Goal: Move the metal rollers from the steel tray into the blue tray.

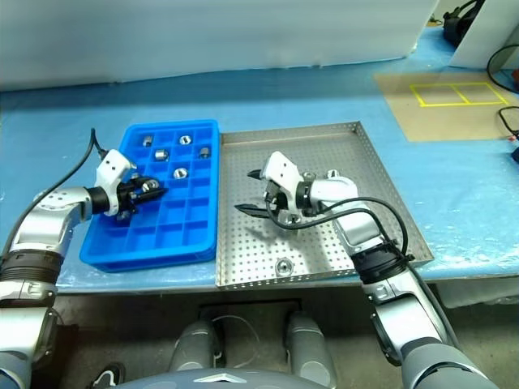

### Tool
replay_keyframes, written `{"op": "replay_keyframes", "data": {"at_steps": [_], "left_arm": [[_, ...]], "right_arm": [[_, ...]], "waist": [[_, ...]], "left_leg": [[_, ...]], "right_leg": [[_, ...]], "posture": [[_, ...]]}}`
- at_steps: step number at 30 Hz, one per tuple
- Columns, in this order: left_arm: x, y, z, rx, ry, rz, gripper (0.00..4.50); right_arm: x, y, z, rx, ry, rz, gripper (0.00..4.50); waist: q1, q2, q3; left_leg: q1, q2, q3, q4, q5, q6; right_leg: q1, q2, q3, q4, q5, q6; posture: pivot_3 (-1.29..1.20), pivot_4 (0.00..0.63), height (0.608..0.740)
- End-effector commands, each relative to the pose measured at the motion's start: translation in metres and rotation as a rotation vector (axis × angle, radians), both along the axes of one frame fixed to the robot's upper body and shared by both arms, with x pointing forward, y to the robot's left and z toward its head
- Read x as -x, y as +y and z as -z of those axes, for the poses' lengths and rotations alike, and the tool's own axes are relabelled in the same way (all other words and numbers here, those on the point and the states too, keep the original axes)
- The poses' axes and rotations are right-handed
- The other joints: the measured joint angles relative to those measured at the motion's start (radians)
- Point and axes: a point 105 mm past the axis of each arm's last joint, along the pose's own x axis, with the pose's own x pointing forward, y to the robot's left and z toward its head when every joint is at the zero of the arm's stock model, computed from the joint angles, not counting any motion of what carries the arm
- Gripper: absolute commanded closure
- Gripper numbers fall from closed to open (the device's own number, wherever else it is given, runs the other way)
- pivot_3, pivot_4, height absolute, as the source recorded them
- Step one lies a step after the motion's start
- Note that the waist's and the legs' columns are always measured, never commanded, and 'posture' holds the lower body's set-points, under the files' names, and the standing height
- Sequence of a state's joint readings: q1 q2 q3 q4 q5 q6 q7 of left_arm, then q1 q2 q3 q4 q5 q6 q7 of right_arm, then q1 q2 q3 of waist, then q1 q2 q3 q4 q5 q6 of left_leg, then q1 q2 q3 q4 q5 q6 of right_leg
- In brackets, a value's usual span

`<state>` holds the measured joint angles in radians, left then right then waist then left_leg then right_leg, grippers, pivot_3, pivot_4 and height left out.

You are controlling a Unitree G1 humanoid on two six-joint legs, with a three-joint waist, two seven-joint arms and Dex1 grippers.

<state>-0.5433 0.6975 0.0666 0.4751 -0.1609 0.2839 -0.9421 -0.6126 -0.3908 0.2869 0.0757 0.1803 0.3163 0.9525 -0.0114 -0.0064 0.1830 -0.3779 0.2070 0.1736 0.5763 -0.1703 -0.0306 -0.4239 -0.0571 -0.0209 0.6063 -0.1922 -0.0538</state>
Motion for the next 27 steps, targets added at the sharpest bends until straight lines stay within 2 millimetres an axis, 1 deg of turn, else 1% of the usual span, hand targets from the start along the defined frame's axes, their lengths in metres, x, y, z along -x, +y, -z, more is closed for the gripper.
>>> {"op": "replay_keyframes", "data": {"at_steps": [1, 4, 5, 7, 10, 11, 13, 14, 16, 18, 20, 23, 25, 27], "left_arm": [[-0.008, 0.004, -0.004, -0.031, -0.024, -0.016, 1.17], [-0.012, -0.002, -0.011, -0.036, -0.052, 0.013, 1.17], [-0.016, -0.004, -0.016, -0.043, -0.075, 0.011, 1.17], [-0.024, -0.013, -0.031, -0.070, -0.132, 0.036, 1.17], [-0.027, -0.050, -0.057, -0.028, -0.192, 0.172, 1.17], [-0.025, -0.065, -0.063, -0.009, -0.202, 0.236, 1.17], [-0.022, -0.089, -0.069, 0.013, -0.201, 0.335, 1.17], [-0.021, -0.102, -0.067, 0.012, -0.189, 0.387, 1.17], [-0.025, -0.119, -0.058, 0.000, -0.162, 0.449, 1.17], [-0.029, -0.134, -0.048, -0.017, -0.136, 0.491, 1.17], [-0.030, -0.150, -0.038, -0.020, -0.098, 0.554, 1.17], [-0.027, -0.172, -0.022, -0.026, -0.040, 0.638, 1.17], [-0.025, -0.188, -0.012, -0.053, -0.023, 0.689, 1.17], [-0.023, -0.202, -0.007, -0.055, -0.019, 0.728, 1.17]], "right_arm": [[0.001, -0.001, -0.016, -0.035, -0.059, 0.010, 0.19], [0.000, -0.001, -0.017, -0.039, -0.059, 0.018, 0.19], [0.000, -0.001, -0.017, -0.040, -0.060, 0.019, 0.19], [0.000, -0.003, -0.018, -0.041, -0.063, 0.026, 0.19], [-0.002, -0.008, -0.022, -0.050, -0.067, 0.048, 0.19], [-0.003, -0.010, -0.024, -0.053, -0.069, 0.059, 0.19], [-0.004, -0.015, -0.027, -0.053, -0.074, 0.080, 0.19], [-0.005, -0.019, -0.027, -0.048, -0.080, 0.095, 0.19], [-0.005, -0.025, -0.028, -0.040, -0.088, 0.122, 0.19], [-0.002, -0.033, -0.028, -0.034, -0.093, 0.148, 0.19], [0.000, -0.043, -0.029, -0.028, -0.093, 0.183, 0.19], [0.005, -0.062, -0.028, -0.003, -0.095, 0.249, 0.19], [0.011, -0.079, -0.028, 0.008, -0.088, 0.305, 0.19], [0.016, -0.092, -0.027, 0.020, -0.084, 0.358, 0.19]], "waist": [[-0.002, 0.000, 0.000], [-0.003, 0.000, 0.000], [-0.003, 0.000, 0.000], [-0.002, 0.000, 0.000], [0.000, -0.001, 0.001], [0.000, -0.001, 0.001], [0.000, -0.001, 0.001], [-0.001, -0.001, 0.001], [-0.006, -0.001, 0.001], [-0.009, -0.001, 0.001], [-0.023, -0.001, 0.001], [-0.037, -0.002, 0.001], [-0.052, -0.002, 0.001], [-0.062, -0.002, 0.001]], "left_leg": [[0.000, 0.000, 0.000, 0.000, 0.000, 0.000], [0.000, 0.000, 0.000, 0.000, 0.000, 0.000], [0.000, 0.000, 0.000, 0.000, 0.000, 0.000], [-0.001, 0.000, 0.000, 0.000, 0.000, 0.000], [-0.002, 0.000, 0.000, 0.000, 0.000, 0.000], [-0.003, 0.000, 0.000, 0.000, 0.000, 0.000], [-0.003, 0.000, 0.000, 0.000, 0.000, 0.001], [-0.003, 0.000, 0.000, 0.000, 0.000, 0.001], [-0.003, -0.001, 0.001, 0.000, 0.000, 0.001], [-0.002, -0.001, 0.001, 0.000, -0.001, 0.001], [-0.002, -0.001, 0.001, 0.000, -0.001, 0.001], [-0.004, -0.001, 0.001, 0.000, -0.001, 0.002], [-0.005, -0.002, 0.001, 0.001, -0.002, 0.004], [-0.006, -0.002, 0.001, 0.001, -0.003, 0.006]], "right_leg": [[0.000, 0.000, 0.000, 0.000, 0.000, 0.000], [0.000, 0.000, 0.000, 0.000, 0.000, 0.000], [0.000, 0.000, 0.000, -0.001, 0.000, 0.000], [0.000, 0.000, 0.000, -0.001, 0.000, 0.000], [-0.001, 0.000, 0.000, -0.001, 0.000, 0.000], [-0.001, 0.000, 0.000, -0.001, 0.000, 0.000], [-0.001, -0.001, 0.000, -0.002, 0.000, 0.000], [-0.001, -0.001, 0.001, -0.002, 0.000, 0.000], [-0.001, -0.001, 0.001, -0.002, 0.000, 0.000], [-0.001, 0.000, 0.002, -0.002, 0.000, 0.000], [-0.001, 0.001, 0.002, -0.003, 0.000, 0.000], [-0.001, 0.001, 0.002, -0.004, 0.000, 0.000], [-0.001, 0.001, 0.002, -0.006, 0.000, 0.000], [-0.001, 0.001, 0.002, -0.008, 0.000, 0.001]], "posture": [[-0.31, 0.150, 0.740], [-0.31, 0.150, 0.740], [-0.31, 0.150, 0.740], [-0.33, 0.150, 0.740], [-0.36, 0.150, 0.740], [-0.36, 0.150, 0.740], [-0.39, 0.150, 0.740], [-0.41, 0.150, 0.740], [-0.45, 0.150, 0.740], [-0.50, 0.150, 0.740], [-0.54, 0.150, 0.740], [-0.62, 0.150, 0.740], [-0.65, 0.150, 0.740], [-0.70, 0.150, 0.740]]}}
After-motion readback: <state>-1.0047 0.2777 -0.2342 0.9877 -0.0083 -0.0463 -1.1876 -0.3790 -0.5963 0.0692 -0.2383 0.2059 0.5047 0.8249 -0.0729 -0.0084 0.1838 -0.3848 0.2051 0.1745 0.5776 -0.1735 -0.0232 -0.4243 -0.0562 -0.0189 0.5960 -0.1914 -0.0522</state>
